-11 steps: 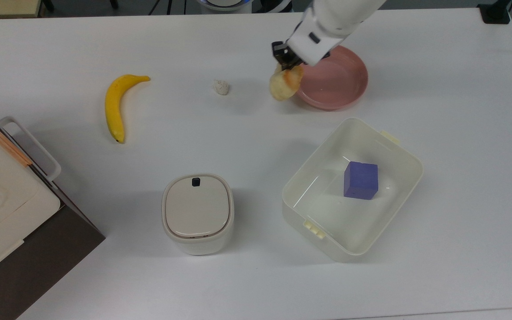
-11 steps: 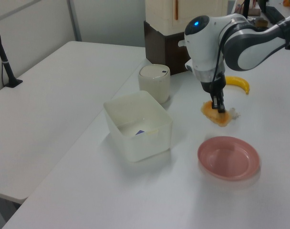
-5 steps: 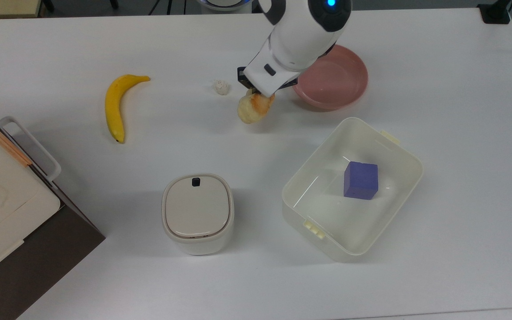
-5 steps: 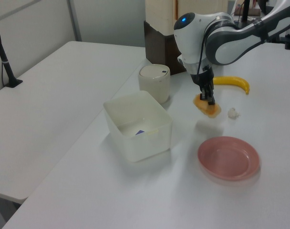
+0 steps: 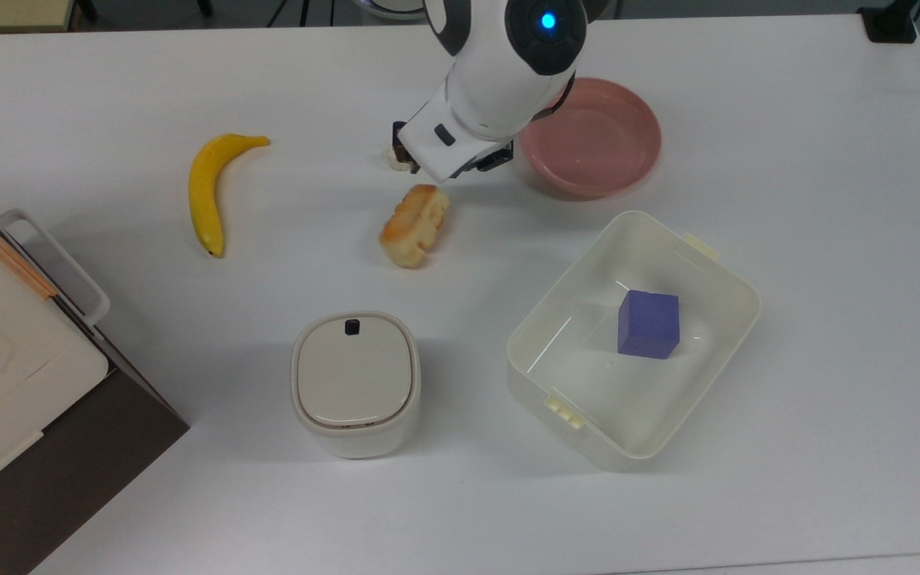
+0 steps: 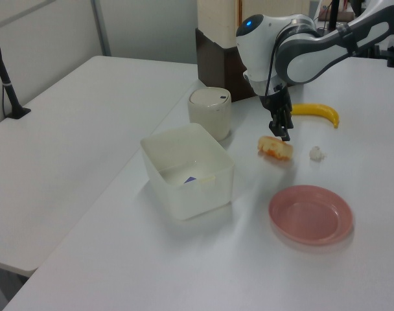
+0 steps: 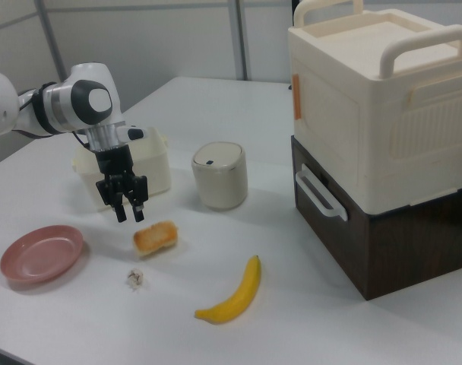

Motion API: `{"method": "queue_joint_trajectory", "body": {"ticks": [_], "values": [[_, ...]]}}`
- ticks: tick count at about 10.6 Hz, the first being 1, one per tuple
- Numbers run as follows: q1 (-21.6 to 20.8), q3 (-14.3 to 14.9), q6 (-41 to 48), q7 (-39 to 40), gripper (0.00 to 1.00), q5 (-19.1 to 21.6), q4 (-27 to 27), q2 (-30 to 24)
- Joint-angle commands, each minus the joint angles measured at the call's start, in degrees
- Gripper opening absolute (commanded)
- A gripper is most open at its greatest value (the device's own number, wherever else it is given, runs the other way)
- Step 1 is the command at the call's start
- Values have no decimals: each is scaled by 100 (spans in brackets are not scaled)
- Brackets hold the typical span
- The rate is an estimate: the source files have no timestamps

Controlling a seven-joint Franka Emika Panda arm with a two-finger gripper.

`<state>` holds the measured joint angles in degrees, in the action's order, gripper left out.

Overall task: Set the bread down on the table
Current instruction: 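Open the gripper, release the bread roll, and raise the gripper away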

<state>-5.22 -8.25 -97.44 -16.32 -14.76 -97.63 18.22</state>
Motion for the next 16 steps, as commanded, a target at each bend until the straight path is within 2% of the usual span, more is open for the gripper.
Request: {"method": "queue_joint_trajectory", "body": {"ticks": [1,4,5,7,9,12,13,15,16], "values": [[3,43,-20,-170,100,-71,86,15],[371,87,58,-179,100,95,436,-248],[477,217,163,-144,100,366,585,-449],[487,691,313,-100,100,885,893,-819],[487,956,568,-30,100,1115,1166,-1039],[539,1114,648,-3,100,1265,1220,-1390],[539,1211,674,136,100,1352,1220,-1470],[548,1299,1015,907,100,1388,1272,-1576],[557,1509,1234,1268,100,1528,1333,-1707]]}}
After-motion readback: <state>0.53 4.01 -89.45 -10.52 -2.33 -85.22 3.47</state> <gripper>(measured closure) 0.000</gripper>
